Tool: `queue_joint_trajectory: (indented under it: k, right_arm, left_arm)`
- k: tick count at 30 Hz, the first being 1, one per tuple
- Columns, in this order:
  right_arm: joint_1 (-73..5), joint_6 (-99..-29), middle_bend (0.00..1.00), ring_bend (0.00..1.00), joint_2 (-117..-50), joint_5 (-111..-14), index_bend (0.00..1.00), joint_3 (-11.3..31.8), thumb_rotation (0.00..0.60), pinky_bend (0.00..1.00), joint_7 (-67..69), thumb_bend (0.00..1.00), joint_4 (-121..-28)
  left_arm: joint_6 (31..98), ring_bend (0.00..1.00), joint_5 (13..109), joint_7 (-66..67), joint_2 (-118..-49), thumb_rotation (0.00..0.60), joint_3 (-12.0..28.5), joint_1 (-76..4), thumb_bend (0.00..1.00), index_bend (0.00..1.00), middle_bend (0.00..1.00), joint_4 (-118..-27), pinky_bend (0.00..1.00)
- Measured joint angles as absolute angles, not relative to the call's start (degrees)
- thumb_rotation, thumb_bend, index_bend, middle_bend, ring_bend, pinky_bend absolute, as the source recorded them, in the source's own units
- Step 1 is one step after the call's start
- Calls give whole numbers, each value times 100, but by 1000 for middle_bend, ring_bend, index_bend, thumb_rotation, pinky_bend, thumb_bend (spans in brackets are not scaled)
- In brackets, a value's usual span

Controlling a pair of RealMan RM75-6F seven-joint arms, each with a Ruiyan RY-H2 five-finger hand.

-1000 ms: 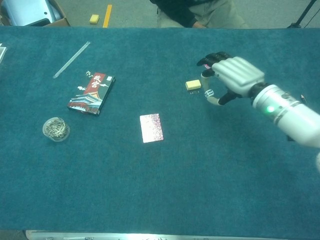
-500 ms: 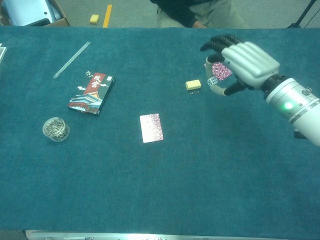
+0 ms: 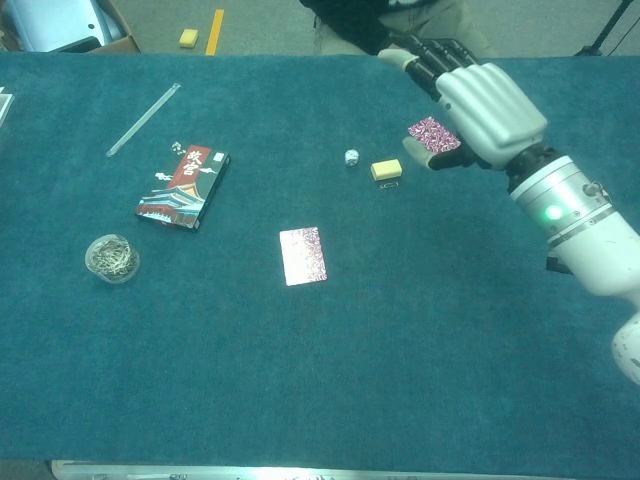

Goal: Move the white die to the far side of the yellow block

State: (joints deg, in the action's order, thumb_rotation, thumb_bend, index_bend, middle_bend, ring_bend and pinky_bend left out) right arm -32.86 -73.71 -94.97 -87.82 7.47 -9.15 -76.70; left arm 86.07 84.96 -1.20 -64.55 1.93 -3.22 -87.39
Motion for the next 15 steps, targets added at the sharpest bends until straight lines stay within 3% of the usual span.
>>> queue_joint_trajectory:
  k: [15]
  right_arm:
    - [-3090,-7132,24,0,-8746,-8648,0,547,600,0,-1300,334,-8501]
  left_arm:
    - [8551,133,8428,-100,-6426,600,184,-300,267,229,180,-8790,128]
